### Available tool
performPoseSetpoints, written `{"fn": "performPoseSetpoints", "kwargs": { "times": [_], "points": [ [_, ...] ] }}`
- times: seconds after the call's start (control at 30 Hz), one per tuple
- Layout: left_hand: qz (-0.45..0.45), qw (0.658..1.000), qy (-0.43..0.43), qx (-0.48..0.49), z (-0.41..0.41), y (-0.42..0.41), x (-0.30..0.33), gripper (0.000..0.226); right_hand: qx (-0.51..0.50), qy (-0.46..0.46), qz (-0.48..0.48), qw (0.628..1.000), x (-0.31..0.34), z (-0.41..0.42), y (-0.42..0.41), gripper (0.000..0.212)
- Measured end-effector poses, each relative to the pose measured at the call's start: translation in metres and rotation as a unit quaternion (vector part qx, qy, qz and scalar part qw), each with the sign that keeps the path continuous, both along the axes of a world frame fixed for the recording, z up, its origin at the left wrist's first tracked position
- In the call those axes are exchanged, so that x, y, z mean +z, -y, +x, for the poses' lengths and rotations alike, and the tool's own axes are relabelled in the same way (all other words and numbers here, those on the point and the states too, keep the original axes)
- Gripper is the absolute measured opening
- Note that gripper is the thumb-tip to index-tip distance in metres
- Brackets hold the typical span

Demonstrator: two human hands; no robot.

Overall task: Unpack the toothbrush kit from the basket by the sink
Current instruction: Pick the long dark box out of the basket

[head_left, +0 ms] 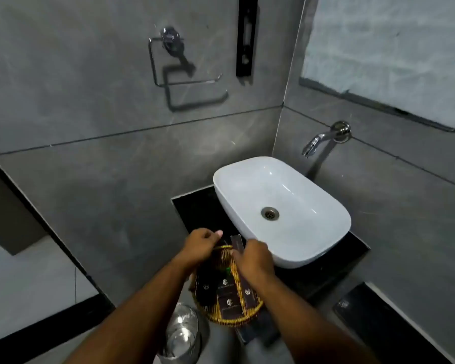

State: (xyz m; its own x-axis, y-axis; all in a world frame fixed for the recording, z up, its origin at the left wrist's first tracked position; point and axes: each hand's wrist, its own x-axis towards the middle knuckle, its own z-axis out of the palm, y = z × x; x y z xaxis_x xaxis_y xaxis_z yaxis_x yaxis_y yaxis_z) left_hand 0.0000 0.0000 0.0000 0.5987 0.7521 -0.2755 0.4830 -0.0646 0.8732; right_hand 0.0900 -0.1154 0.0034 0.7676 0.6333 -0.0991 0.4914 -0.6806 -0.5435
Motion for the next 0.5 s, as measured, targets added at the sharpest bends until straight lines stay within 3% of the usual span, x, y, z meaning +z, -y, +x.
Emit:
{"fn": "performPoseSetpoints", "kwargs": {
  "times": [0.13, 0.3, 0.37, 0.5],
  "points": [
    [-0.070, 0.997, -0.029, 0.006, -0.001, 0.007, -0.033, 0.029, 0.040, 0.013, -0.092, 0.995, -0.034, -0.008, 0.009, 0.032],
    [-0.111, 0.992, -0.037, 0.038, 0.022, 0.004, -0.045, 0.018, 0.093, 0.080, -0.144, 0.982, -0.066, -0.001, 0.004, 0.049],
    [-0.119, 0.991, -0.041, 0.052, 0.034, 0.002, -0.050, 0.014, 0.102, 0.097, -0.161, 0.977, -0.075, 0.002, -0.001, 0.047],
    [-0.131, 0.987, -0.055, 0.080, 0.058, -0.003, -0.055, 0.047, 0.109, 0.106, -0.186, 0.971, -0.082, 0.009, -0.013, 0.035]
  ]
}}
